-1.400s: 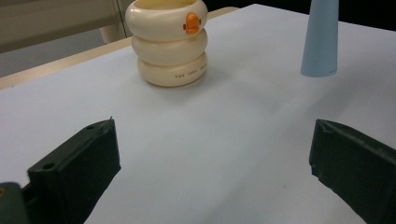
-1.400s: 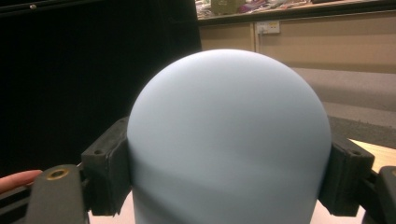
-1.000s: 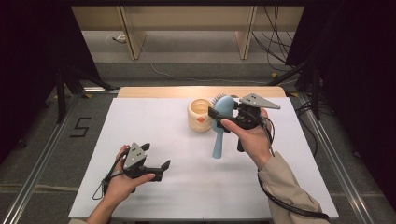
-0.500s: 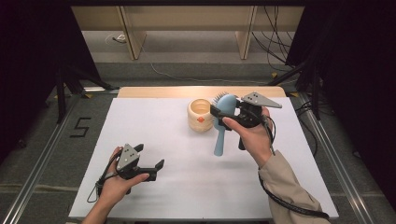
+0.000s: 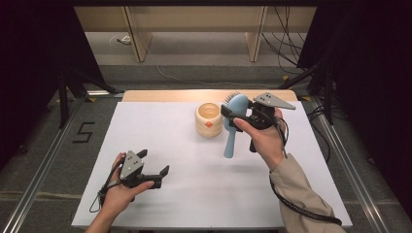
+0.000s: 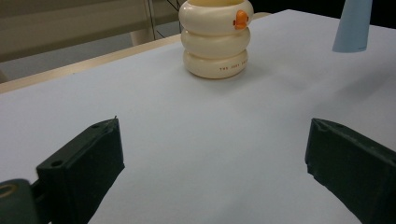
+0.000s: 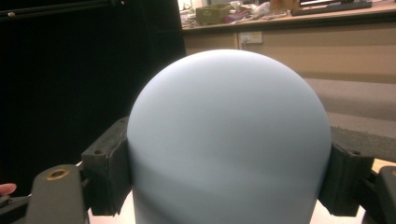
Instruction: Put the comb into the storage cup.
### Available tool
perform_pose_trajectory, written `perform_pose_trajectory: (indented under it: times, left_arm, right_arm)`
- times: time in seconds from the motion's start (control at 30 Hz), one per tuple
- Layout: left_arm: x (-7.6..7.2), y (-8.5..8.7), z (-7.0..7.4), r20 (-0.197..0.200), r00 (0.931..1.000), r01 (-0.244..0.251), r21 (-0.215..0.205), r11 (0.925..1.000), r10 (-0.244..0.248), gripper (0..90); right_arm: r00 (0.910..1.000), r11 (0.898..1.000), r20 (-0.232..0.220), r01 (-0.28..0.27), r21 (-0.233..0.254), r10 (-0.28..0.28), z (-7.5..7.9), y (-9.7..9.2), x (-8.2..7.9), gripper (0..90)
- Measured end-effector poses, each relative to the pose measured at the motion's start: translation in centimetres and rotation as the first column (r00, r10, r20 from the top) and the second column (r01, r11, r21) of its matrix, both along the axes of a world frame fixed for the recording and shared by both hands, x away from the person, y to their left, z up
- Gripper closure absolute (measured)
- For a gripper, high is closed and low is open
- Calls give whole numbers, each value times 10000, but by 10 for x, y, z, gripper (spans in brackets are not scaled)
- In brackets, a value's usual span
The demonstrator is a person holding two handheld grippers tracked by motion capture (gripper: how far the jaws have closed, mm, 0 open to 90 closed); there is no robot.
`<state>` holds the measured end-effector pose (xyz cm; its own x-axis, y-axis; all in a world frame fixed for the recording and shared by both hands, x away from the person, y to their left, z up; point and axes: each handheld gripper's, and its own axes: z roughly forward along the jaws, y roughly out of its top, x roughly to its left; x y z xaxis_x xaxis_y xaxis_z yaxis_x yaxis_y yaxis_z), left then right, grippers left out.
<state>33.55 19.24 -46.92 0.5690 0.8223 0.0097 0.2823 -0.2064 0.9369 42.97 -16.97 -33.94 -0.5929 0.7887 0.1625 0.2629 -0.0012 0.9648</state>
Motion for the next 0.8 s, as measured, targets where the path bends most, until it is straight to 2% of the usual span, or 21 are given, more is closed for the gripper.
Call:
perform_pose_trajectory:
  times: [0.23, 0.8]
  left_arm:
    - [0, 2, 0, 44, 10000, -76, -43, 10000, 76, 39]
    - [1, 0, 0, 67, 10000, -54, -60, 10000, 54, 45]
  right_arm:
    - [9999, 9998, 113, 88, 171, -90, 3, -4, 2, 206]
    - [9995, 9997, 197, 240, 35, -241, 7, -2, 12, 206]
